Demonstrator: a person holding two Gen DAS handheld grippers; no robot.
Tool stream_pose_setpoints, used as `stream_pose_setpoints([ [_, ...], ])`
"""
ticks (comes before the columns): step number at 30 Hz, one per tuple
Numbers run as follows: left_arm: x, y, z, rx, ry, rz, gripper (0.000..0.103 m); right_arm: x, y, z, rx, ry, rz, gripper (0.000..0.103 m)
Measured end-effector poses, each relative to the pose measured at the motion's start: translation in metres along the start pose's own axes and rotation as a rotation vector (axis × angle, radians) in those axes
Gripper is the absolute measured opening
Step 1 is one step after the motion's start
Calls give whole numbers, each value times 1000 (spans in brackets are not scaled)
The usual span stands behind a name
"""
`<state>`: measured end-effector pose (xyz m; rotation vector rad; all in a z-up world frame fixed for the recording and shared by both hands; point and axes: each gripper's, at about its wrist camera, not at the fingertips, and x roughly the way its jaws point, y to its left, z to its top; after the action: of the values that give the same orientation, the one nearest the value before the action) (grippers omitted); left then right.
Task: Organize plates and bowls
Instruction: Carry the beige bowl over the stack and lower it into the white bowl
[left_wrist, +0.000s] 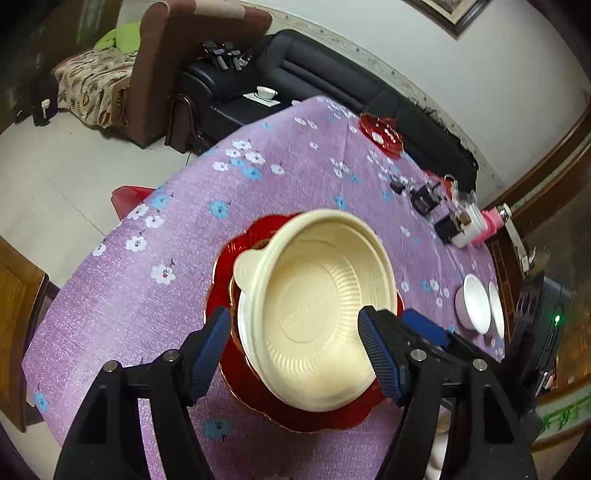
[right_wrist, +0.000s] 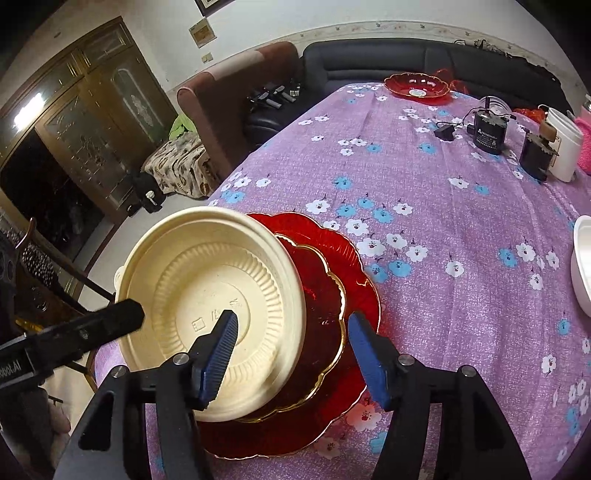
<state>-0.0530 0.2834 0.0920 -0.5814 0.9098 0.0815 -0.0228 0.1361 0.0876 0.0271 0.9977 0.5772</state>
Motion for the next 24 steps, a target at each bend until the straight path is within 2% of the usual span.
stream_pose_setpoints([
  [4,3,5,4,-20,1,10,70,-1,2,-1,-5,-2,5,67],
  [8,14,12,6,-47,42,8,70,-4,8,-2,-19,-1,15,67],
  [17,29,13,0,-57,94,6,70,-8,13,0,0,10,112,67],
  [24,22,16,1,-75,65,-17,70,-12,3,3,25,-15,89,67],
])
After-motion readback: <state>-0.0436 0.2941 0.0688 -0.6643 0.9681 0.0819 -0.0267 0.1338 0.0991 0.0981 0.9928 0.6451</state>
